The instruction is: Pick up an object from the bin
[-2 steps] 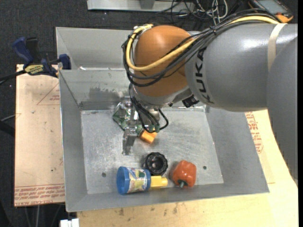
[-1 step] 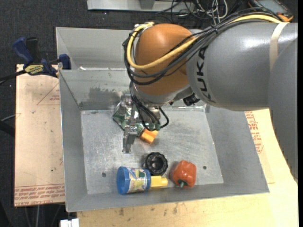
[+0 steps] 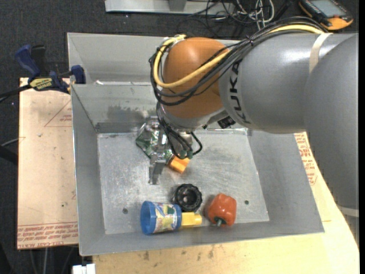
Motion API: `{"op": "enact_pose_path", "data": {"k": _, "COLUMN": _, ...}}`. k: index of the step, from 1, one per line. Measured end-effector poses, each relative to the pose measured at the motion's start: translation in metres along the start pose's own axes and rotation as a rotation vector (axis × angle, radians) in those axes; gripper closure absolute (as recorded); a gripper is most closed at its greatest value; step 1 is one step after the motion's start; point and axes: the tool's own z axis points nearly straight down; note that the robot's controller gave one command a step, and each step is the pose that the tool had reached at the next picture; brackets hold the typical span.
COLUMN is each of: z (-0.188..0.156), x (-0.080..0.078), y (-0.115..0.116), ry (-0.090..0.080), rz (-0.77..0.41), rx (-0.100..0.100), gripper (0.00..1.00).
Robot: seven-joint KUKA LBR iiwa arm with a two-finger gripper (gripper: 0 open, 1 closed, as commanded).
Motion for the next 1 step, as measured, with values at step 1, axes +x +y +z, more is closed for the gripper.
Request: {"op": "enact_pose_path", "data": {"k": 1, "z": 0.0401, "x": -0.0175, "y": -0.0291, "ry": 0.011, "rz": 0.055, "rx": 0.003, "gripper": 0.00}}
